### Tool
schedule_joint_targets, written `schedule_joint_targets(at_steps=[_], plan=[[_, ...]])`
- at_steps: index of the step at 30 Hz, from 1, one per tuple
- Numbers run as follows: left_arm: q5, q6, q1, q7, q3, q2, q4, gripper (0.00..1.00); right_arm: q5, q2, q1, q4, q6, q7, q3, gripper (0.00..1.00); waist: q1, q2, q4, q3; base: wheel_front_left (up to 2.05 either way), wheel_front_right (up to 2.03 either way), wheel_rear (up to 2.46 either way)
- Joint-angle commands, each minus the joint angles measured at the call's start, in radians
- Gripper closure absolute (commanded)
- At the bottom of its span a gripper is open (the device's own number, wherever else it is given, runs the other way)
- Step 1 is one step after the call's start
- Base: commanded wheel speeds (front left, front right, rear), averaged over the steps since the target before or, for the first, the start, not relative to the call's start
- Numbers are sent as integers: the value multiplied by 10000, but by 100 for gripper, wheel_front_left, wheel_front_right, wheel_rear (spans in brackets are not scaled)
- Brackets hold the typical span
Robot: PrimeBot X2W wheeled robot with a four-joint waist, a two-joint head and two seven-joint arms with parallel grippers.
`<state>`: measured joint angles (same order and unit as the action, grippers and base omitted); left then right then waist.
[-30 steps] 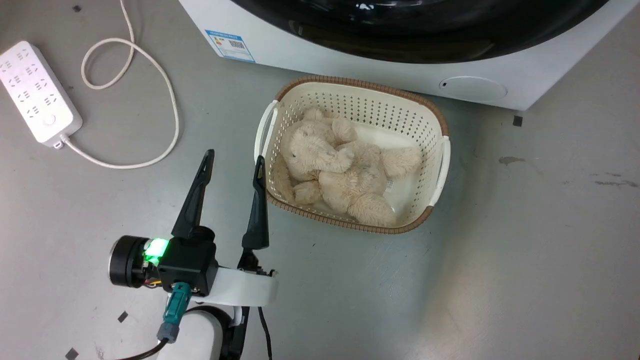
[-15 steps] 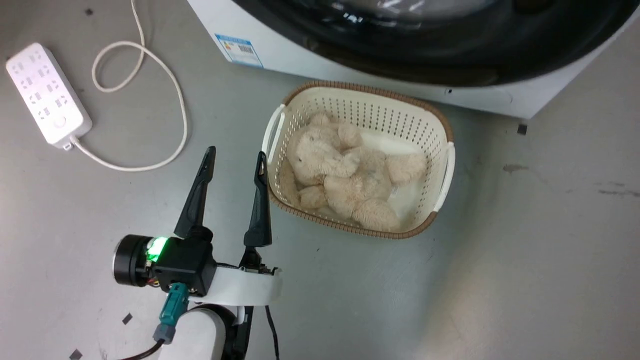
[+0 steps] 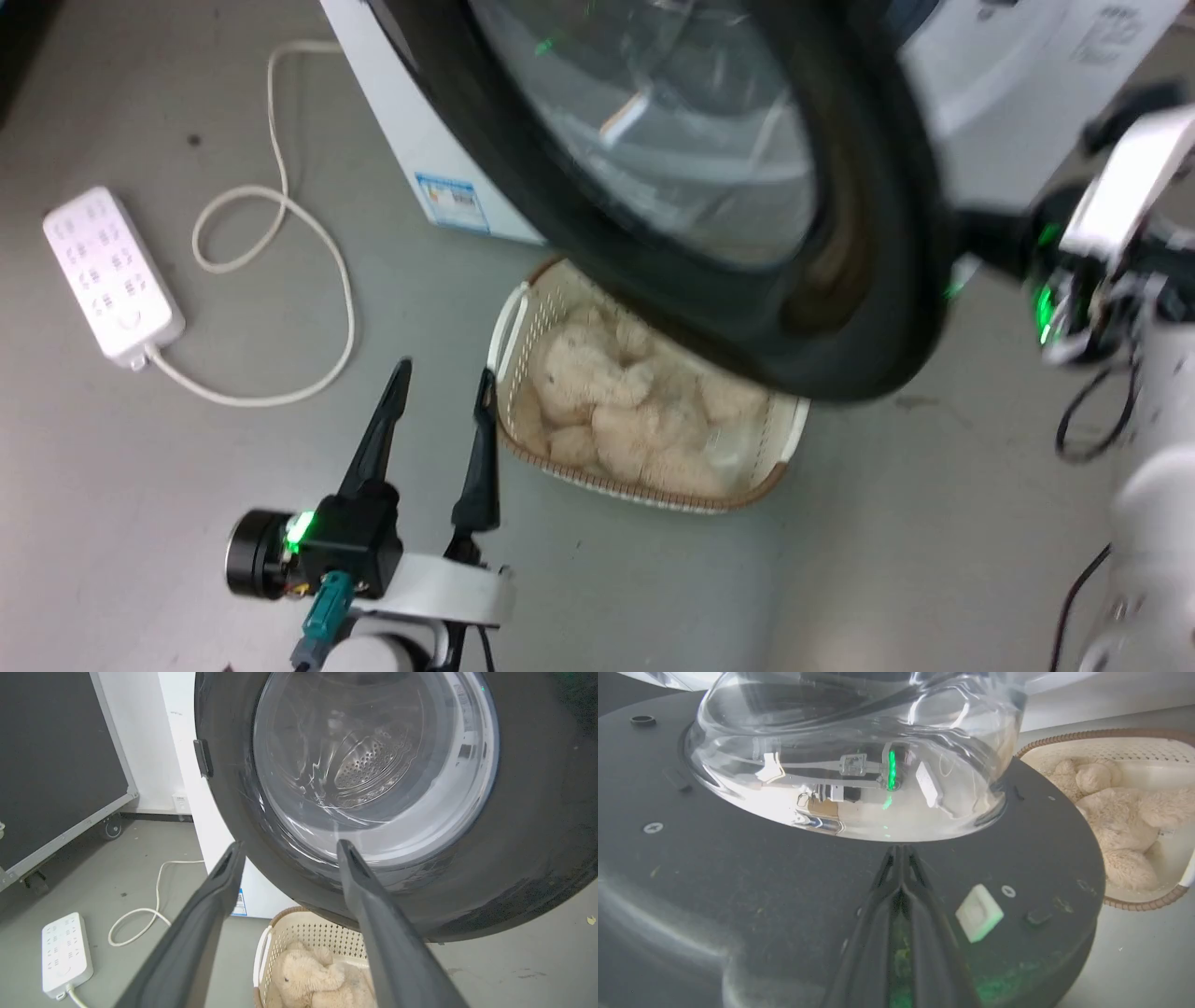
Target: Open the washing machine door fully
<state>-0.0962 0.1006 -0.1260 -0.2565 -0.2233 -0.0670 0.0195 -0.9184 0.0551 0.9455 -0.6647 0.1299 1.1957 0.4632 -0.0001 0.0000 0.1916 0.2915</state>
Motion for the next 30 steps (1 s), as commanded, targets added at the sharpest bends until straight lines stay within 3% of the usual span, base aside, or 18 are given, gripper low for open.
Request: schedule_joint_targets(at_steps=[1, 4, 9, 14, 19, 24, 30], plan=[[-71, -77, 155, -53, 65, -33, -79, 0, -113, 0, -403, 175, 8, 133, -87, 100, 1, 0, -79, -451, 0, 0, 0], [-128, -219, 387, -53, 114, -53, -296, 0, -943, -40, -1301, 359, 8, 459, -746, 100, 1, 0, -25, -892, 0, 0, 0], [-317, -448, 740, -53, 151, -48, -698, 0, -3182, -46, -2554, 496, 8, 96, -2981, 100, 1, 0, 90, -1486, 0, 0, 0], [-325, -587, 974, -53, 174, -83, -906, 0, -4992, -47, -3735, 1192, 8, -911, -5745, 100, 1, 0, 211, -1800, 0, 0, 0], [-329, -617, 1076, -53, 209, -74, -1037, 0, -5954, -48, -4201, 1600, 8, -2017, -7644, 100, 1, 0, 362, -1810, 0, 0, 0], [-341, -619, 980, -53, 270, -56, -1098, 0, -6331, -48, -4032, 1469, 8, -2780, -8394, 100, 1, 0, 466, -1776, 0, 0, 0], [-368, -639, 1041, -53, 508, -152, -1068, 0, -6078, 161, -3841, 1269, 8, -3484, -8106, 100, 1, 0, 285, -1855, 0, 0, 0]])
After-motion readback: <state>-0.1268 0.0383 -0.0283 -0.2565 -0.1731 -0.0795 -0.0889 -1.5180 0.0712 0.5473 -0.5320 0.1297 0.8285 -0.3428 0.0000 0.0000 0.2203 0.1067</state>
